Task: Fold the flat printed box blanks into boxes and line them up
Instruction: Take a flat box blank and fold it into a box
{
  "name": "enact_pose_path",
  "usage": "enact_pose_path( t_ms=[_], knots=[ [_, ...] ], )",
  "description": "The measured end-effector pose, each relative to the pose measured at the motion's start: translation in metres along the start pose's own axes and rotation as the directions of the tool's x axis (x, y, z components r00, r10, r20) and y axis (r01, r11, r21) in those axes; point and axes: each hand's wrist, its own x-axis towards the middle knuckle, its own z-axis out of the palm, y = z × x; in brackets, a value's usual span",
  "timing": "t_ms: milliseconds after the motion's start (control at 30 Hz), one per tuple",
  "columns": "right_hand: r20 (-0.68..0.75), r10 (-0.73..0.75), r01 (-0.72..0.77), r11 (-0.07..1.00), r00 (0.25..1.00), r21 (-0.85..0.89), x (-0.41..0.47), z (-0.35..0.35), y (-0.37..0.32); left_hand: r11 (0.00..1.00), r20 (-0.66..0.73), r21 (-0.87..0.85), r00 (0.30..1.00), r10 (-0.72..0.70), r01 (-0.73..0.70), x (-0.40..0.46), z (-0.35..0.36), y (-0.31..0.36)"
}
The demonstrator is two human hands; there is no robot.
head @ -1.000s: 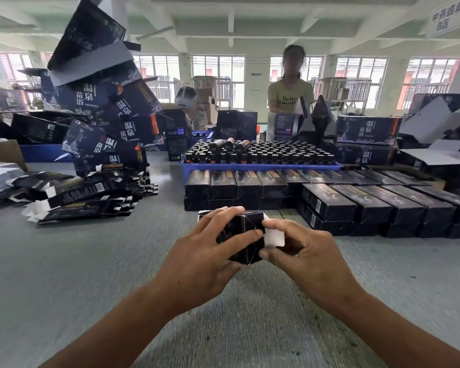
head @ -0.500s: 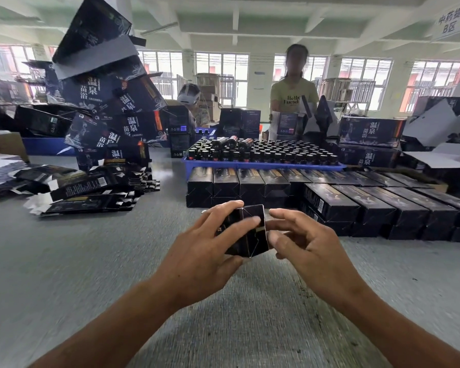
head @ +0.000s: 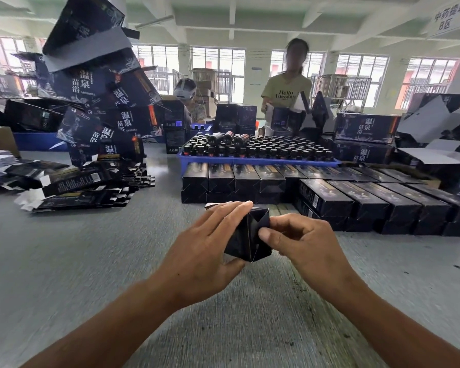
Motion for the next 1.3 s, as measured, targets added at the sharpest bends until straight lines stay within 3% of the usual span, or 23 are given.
enact_pose_path(
  t_ms=[233,433,567,667,733,800,833,900,967,1000,1133,1300],
  knots=[
    [-0.053,-0.03,0.026,0.997,0.998,-0.077,-0.002,0.003,0.0,0.999,-0.006,-0.036,1.0,0.002,-0.002,-0.001,0.002,0.001],
    [0.02,-0.032,0.034,0.993,0.999,-0.113,-0.001,-0.002,0.0,1.0,-0.035,-0.025,0.999,0.009,-0.01,-0.001,-0.001,-0.001],
    [0.081,0.018,-0.004,0.985,0.997,-0.17,-0.004,0.003,0.002,0.993,0.004,0.024,0.993,0.117,-0.117,0.001,0.004,0.001],
    [0.011,0.048,-0.047,0.996,0.999,-0.081,0.0,0.005,0.003,0.99,-0.045,0.067,0.991,0.124,-0.121,0.002,0.005,0.0],
    [-0.012,0.113,-0.113,0.993,0.994,0.025,0.004,0.001,0.005,0.997,-0.157,0.072,0.988,0.008,0.003,0.003,0.005,-0.001],
    [0.002,0.17,-0.169,0.98,0.985,0.104,0.007,-0.004,0.007,0.98,-0.247,-0.044,0.948,-0.198,0.194,0.004,0.002,-0.005],
    [0.015,0.188,-0.189,0.973,0.982,0.133,0.007,-0.005,0.008,0.939,-0.237,-0.186,0.915,-0.327,0.288,0.005,-0.001,-0.006],
    [0.055,0.208,-0.214,0.964,0.977,0.161,0.007,-0.004,0.011,0.726,-0.074,-0.555,0.844,-0.53,0.407,0.008,-0.007,-0.006],
    [0.117,0.207,-0.221,0.968,0.971,0.118,0.006,-0.002,0.013,0.47,0.087,-0.783,0.819,-0.567,0.408,0.011,-0.009,-0.006],
    [0.152,0.199,-0.213,0.974,0.968,0.08,0.004,-0.001,0.014,0.419,0.102,-0.824,0.828,-0.551,0.381,0.012,-0.009,-0.007],
    [0.169,0.169,-0.178,0.983,0.971,0.041,0.001,0.003,0.01,0.378,0.069,-0.878,0.86,-0.506,0.293,0.012,-0.01,-0.005],
    [0.025,-0.001,-0.001,0.996,1.0,0.087,0.002,-0.004,0.001,0.48,0.101,-0.819,0.903,-0.418,0.314,0.007,-0.008,-0.002]
  ],
)
